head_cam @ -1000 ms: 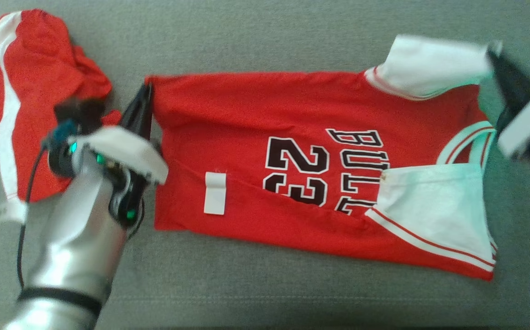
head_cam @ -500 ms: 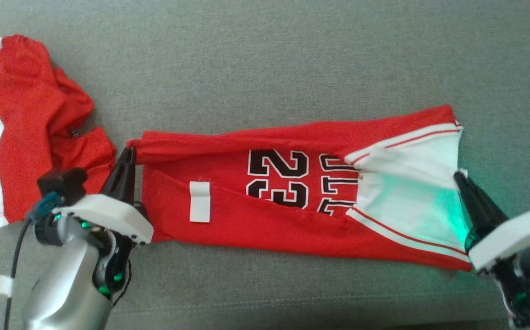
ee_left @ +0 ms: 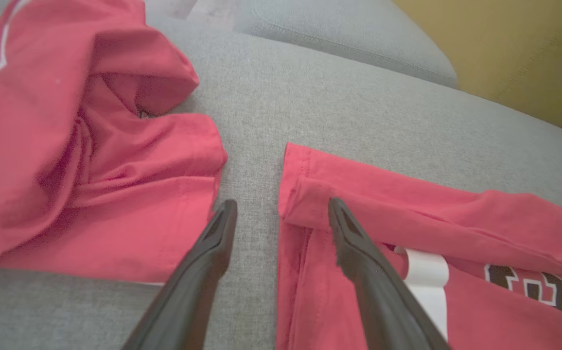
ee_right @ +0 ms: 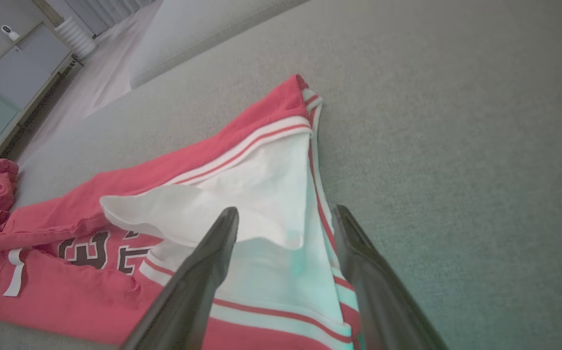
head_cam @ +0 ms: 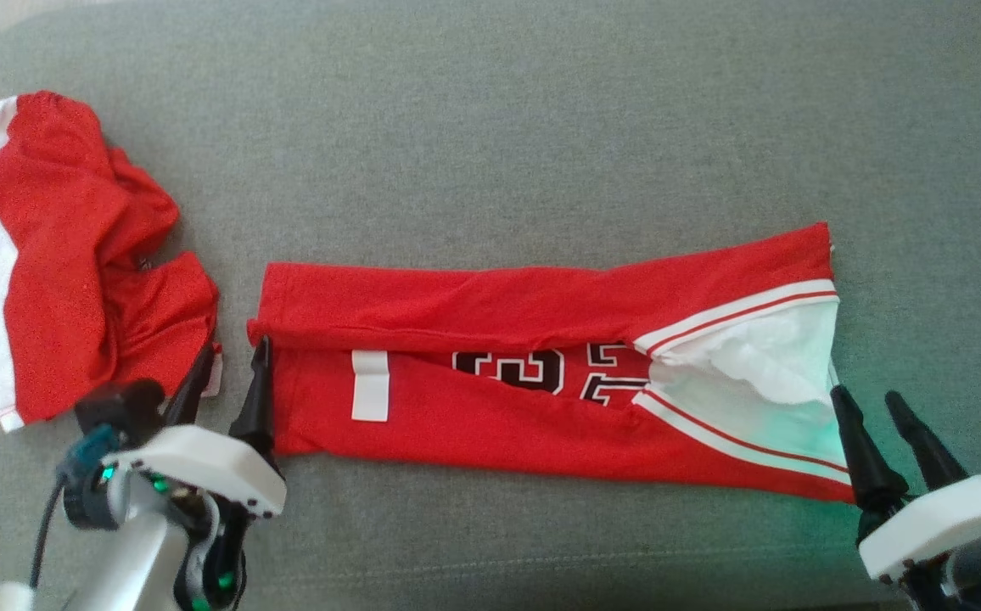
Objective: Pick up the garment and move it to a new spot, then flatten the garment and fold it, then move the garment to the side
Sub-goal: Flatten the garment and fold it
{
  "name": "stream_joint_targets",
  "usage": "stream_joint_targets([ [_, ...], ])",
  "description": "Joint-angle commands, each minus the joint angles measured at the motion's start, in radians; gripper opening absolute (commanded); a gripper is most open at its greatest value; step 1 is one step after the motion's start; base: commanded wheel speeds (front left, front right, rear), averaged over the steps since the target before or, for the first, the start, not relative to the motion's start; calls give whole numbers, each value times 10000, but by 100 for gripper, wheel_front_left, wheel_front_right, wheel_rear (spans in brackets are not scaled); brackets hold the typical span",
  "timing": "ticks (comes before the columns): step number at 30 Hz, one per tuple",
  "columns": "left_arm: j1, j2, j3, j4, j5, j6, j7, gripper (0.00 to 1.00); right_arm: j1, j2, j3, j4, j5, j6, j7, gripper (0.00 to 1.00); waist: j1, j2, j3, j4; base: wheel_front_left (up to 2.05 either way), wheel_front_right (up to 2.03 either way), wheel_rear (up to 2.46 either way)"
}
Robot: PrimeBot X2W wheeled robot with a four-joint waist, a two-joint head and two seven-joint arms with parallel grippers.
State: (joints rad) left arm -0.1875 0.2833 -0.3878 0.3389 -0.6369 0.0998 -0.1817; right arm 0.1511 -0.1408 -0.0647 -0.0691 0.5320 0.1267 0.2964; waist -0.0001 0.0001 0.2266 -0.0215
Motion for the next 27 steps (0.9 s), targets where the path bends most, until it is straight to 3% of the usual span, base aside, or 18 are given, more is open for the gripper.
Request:
stream_joint_targets([
  [1,-70,355,321,-462,211,166,-217,100,-80,-38,106,-494,-250,40,-247,100,1,-1,-111,-36,0,0,0],
  [6,526,412,351,-1487,954,889,-618,100,-309,197,-143,-1141,-1389,40,-1327,100,1,-1,-441,-61,0,0,0],
  [11,1000,295,512,-2813,1407,1403,-747,100,-527,374,-202,-1662,-2309,40,-1684,100,1,-1,-729,-19,0,0,0],
  [17,1222,389,520,-3705,1914,1765,-773,100,-686,319,209,-2017,-2834,40,-1828,100,1,-1,-1032,-6,0,0,0],
  [27,1392,480,420,-4036,2177,2059,-729,100,-774,260,556,-1866,-2826,40,-1842,100,1,-1,-1130,-42,0,0,0],
])
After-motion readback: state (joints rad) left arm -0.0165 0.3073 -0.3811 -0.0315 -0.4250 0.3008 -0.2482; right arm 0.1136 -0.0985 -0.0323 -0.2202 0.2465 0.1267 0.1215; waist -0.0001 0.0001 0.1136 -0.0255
